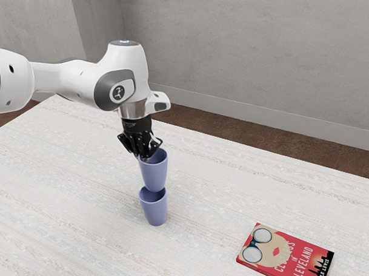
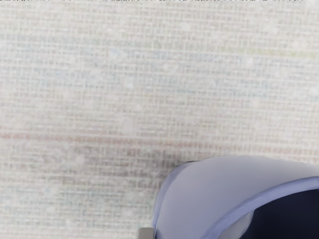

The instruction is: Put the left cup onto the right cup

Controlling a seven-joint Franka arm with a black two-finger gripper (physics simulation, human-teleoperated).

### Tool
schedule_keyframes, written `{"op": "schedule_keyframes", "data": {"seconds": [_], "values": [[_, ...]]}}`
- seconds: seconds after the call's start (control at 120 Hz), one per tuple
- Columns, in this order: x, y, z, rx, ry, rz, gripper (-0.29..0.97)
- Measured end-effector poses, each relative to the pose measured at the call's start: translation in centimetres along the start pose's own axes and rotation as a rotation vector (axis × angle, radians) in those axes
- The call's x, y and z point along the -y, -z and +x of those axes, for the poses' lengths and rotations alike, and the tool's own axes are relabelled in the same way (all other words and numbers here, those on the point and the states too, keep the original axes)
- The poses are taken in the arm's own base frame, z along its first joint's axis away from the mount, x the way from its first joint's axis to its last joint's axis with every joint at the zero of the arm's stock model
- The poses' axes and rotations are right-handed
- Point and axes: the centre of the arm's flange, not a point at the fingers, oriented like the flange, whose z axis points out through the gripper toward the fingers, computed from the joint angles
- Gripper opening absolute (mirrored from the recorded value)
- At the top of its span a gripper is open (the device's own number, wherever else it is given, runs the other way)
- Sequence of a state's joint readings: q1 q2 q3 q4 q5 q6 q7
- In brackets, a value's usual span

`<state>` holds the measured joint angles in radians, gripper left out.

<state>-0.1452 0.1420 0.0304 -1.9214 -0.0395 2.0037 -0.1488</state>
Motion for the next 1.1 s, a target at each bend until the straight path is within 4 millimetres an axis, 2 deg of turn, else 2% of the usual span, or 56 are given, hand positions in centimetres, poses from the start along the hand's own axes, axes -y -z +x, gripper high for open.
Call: {"op": "schedule_keyframes", "data": {"seconds": [0.5, 0.892, 1.1], "values": [[0.3, -0.8, -0.6, 0.016, 0.015, 0.002, -0.1], [0.1, -0.5, -1.4, 0.017, 0.013, 0.002, -0.1], [0.1, -1.2, -1.6, 0.032, 0.015, 0.005, -0.1]]}}
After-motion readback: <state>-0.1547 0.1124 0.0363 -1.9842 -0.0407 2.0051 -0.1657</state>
